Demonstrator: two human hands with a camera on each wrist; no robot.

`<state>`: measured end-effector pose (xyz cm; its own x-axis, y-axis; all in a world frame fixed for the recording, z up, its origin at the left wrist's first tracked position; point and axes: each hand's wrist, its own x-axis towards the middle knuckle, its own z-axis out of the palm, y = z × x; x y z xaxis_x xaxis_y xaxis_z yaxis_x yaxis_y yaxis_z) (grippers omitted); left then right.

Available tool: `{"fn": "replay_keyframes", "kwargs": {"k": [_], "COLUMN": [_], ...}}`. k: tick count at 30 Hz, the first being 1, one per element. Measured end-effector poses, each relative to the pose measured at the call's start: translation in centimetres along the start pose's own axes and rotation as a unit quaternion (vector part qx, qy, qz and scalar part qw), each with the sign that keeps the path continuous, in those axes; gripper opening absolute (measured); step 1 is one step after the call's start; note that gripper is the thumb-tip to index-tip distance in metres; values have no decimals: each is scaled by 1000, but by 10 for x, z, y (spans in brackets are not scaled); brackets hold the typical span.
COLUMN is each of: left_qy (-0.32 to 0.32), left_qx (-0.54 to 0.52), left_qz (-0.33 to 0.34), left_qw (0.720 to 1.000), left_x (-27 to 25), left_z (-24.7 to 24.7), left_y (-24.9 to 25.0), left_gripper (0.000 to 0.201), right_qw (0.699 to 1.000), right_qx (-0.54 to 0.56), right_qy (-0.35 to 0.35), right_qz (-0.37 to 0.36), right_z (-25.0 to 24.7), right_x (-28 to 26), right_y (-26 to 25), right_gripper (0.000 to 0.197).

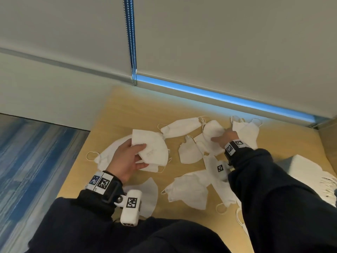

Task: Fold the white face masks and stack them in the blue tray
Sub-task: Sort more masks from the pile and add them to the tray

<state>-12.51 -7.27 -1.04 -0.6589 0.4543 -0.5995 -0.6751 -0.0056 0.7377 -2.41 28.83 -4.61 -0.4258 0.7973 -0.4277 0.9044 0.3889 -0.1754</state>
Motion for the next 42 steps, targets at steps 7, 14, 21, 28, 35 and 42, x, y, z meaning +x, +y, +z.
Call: {"fn": "replay_keyframes", "kwargs": {"k": [7,14,21,28,35,42], "left_qy": [65,78,-10,14,-74,-86], "left_qx": [-18,-17,-89,228,164,180], "left_qz": [33,82,103,232,176,201], "left_qw": [997,993,991,945,968,959], "left_x": [2,3,-9,-10,-22,-33], "left_z": [-16,6,59,62,61,73], "left_y": [-5,-2,11,-12,-21,-22], "left_gripper": [53,26,27,28,52,51], "right_qw": [969,756,694,661,650,616], "right_qx": [237,646,687,695,704,762], "right_qy": [67,-93,-214,-260,-263,-187], "right_qz": [-20,48,-12,-112,-109,-67], "right_z": [-11,-28,0,16,11,9], "right_x": [-26,-102,-169,-199,-211,-212], "right_y": [3,-4,-29,-33,-25,-13], "right_gripper": [50,17,38,72,54,38]}}
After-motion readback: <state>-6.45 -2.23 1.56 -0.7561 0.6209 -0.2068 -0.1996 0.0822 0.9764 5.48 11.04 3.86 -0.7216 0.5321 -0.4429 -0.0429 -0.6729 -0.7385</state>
